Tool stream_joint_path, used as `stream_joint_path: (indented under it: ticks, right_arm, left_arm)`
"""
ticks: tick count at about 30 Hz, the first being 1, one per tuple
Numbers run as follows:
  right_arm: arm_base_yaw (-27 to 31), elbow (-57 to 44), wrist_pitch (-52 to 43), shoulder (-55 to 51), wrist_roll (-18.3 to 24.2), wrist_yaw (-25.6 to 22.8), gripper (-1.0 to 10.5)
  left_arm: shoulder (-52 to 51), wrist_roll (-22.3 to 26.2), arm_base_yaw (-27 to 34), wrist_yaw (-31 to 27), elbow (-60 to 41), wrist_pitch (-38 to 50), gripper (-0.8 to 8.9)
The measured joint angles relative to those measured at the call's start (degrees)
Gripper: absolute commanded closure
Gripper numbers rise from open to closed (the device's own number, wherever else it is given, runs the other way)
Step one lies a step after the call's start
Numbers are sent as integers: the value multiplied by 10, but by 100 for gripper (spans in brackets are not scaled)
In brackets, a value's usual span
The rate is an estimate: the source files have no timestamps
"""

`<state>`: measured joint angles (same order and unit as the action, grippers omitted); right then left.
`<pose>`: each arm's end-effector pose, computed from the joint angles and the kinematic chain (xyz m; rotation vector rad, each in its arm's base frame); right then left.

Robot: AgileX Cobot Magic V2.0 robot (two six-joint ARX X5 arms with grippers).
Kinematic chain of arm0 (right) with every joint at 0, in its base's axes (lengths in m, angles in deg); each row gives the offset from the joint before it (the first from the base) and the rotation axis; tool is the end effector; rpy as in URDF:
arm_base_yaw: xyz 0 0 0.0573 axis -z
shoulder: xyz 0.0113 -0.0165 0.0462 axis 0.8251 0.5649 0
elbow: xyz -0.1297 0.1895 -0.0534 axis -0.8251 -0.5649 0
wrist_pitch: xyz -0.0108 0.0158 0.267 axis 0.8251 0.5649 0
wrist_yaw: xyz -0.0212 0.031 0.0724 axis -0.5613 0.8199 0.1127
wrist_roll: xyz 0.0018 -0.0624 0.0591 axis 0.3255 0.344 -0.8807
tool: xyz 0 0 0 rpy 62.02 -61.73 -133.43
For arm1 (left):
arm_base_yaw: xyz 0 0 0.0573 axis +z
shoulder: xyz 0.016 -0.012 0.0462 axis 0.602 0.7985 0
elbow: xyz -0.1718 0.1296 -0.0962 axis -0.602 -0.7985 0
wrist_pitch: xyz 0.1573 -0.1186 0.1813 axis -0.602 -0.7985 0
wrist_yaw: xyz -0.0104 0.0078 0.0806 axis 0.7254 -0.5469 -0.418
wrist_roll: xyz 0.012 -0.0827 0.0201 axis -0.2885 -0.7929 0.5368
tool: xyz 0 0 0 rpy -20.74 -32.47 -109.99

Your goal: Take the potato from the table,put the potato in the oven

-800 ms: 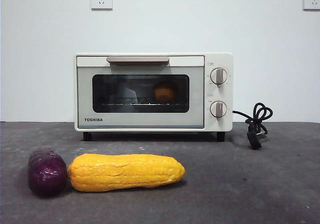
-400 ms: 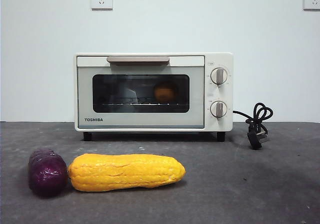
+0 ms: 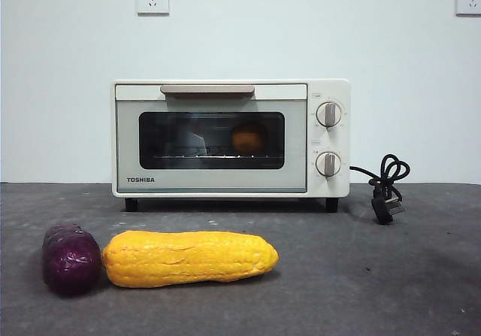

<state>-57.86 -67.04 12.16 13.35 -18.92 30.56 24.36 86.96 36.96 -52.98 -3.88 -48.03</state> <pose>0.1828 0.0111 0.1459 0.0828 0.1612 0.0847 0.1817 -0.0011 0.1443 0.1017 0.1905 -0.0247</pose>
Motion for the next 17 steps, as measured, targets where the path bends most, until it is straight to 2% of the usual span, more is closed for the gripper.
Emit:
stream_joint_path:
  ticks: [6,11,17]
  right_arm:
    - [0,0,3,0,0,0,946]
    - [0,0,3,0,-22,0,946]
    - [0,0,3,0,-26,0,946]
  left_arm:
    - [0,0,0,0,0,0,817]
    - [0,0,0,0,0,0,817]
    - [0,0,0,0,0,0,817]
